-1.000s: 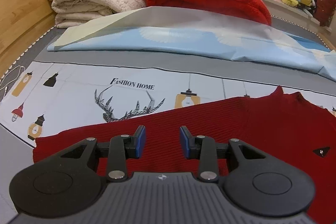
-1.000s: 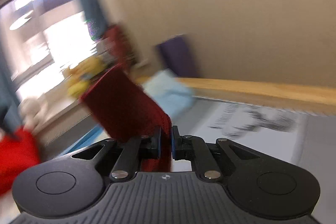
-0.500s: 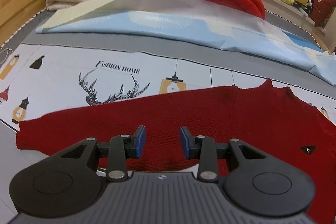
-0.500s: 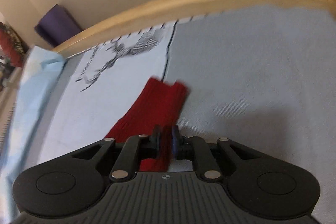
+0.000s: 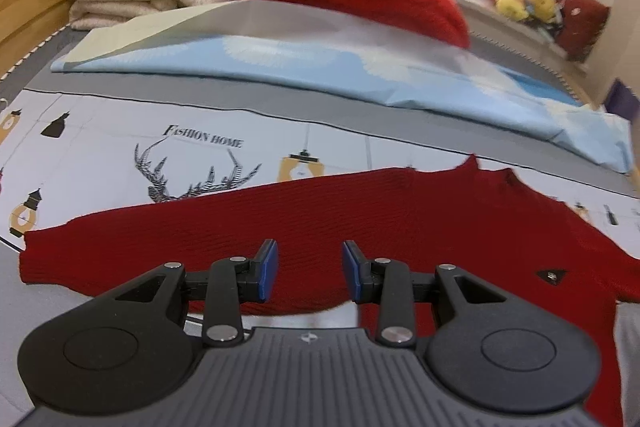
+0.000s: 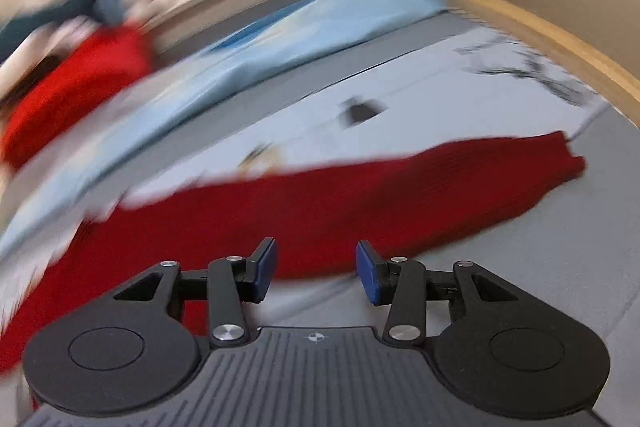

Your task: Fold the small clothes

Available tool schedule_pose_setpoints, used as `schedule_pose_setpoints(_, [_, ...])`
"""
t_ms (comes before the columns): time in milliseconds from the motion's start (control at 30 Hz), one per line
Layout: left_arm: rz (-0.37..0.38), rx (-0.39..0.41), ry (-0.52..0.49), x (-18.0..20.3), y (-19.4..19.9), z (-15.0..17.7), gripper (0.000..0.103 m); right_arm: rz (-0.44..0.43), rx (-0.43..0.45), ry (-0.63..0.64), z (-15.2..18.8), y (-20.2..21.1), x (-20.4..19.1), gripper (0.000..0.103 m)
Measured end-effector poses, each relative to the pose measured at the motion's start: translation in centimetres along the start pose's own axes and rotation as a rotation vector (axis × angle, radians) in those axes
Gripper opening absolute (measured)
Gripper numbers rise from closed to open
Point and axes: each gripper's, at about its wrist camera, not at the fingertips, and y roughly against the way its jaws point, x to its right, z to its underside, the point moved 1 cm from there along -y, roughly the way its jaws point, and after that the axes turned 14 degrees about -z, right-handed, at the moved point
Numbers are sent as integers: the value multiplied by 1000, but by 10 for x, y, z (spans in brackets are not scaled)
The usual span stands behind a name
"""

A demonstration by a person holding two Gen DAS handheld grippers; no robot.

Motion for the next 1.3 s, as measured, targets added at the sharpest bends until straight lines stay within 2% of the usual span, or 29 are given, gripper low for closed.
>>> schedule_pose_setpoints(100, [36, 20, -10, -2, 16, 12, 39, -35, -66, 93, 32, 31, -29, 49])
schedule_pose_setpoints(200, [65, 48, -52, -1, 42, 31, 39, -61, -99, 109, 69, 62, -37, 50])
schedule_pose_setpoints(300, [94, 45, -95, 1, 73, 48, 39, -69, -108, 41, 93, 86, -33, 50])
schedule_pose_setpoints(400, [92, 41, -82, -2, 103, 59, 38, -44, -91, -26, 115, 105, -28, 50])
schedule_pose_setpoints(533, [120, 60, -43, -13, 148, 91, 34, -42, -76, -101, 141, 109, -17, 50])
schedule_pose_setpoints(600, [120, 46, -35, -16, 158, 113, 32, -32, -75, -117, 158, 107, -8, 50])
schedule_pose_setpoints(700, [106, -26, -23, -17, 155, 154, 30, 22, -129, -180, 179, 96, 2, 50])
schedule_pose_setpoints(733, [100, -42, -22, -18, 151, 166, 30, 12, -127, -196, 180, 94, 2, 50])
schedule_pose_setpoints(833, [72, -107, -31, -15, 129, 205, 30, 20, -132, -120, 182, 88, -7, 49])
schedule_pose_setpoints(933, [65, -153, -28, -18, 100, 240, 30, 55, -199, -91, 189, 73, -10, 50])
schedule_pose_setpoints(967, [41, -200, -23, -21, 88, 249, 30, 58, -211, -93, 191, 70, -10, 50])
schedule_pose_setpoints(1000, [35, -251, 3, -25, 80, 254, 28, 72, -218, -88, 193, 67, -11, 50])
schedule_pose_setpoints(1067, [86, -290, 45, -31, 75, 258, 28, 116, -229, -68, 192, 62, -12, 50])
schedule_pose_setpoints(1200, [116, -354, 29, -30, 64, 268, 29, 176, -299, -36, 200, 50, -11, 48])
schedule_pose_setpoints(1300, [107, -368, 16, -27, 59, 268, 27, 159, -311, -19, 206, 51, -11, 28])
